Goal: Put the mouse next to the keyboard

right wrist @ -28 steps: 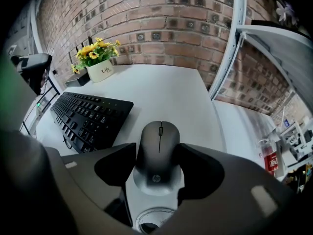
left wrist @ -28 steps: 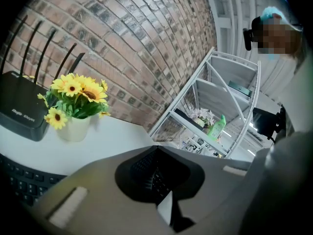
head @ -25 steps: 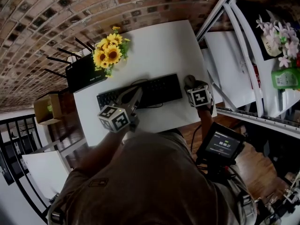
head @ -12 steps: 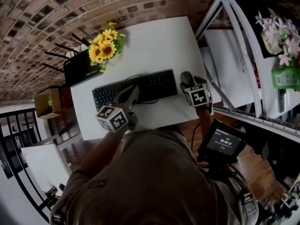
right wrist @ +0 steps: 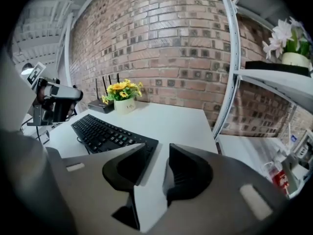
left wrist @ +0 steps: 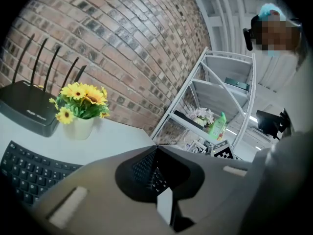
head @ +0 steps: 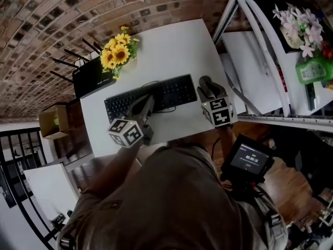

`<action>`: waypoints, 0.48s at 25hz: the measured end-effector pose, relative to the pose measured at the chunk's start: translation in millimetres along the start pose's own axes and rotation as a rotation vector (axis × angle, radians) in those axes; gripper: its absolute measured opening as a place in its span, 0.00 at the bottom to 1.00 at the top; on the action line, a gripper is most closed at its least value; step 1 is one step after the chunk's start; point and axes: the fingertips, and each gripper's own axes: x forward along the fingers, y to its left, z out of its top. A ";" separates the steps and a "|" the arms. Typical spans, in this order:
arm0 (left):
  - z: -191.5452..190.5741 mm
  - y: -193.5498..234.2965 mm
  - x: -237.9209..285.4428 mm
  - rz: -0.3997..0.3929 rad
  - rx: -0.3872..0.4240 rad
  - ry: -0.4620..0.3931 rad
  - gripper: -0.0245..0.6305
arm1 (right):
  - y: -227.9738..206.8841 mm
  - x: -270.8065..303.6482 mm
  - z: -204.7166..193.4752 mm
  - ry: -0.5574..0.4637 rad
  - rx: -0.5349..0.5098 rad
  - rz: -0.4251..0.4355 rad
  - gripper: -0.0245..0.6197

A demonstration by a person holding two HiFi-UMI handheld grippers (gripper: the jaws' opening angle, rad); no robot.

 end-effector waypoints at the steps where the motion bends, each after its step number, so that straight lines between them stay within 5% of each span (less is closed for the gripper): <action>1: -1.0 -0.2 -8.8 0.001 0.004 -0.008 0.04 | 10.5 -5.4 3.0 -0.016 0.002 0.006 0.25; 6: -16.4 8.0 -64.8 0.032 0.000 -0.030 0.04 | 76.6 -35.2 11.9 -0.080 -0.019 0.068 0.06; 12: -38.0 12.0 -130.8 0.069 -0.026 -0.048 0.04 | 154.7 -71.2 2.8 -0.107 -0.023 0.146 0.06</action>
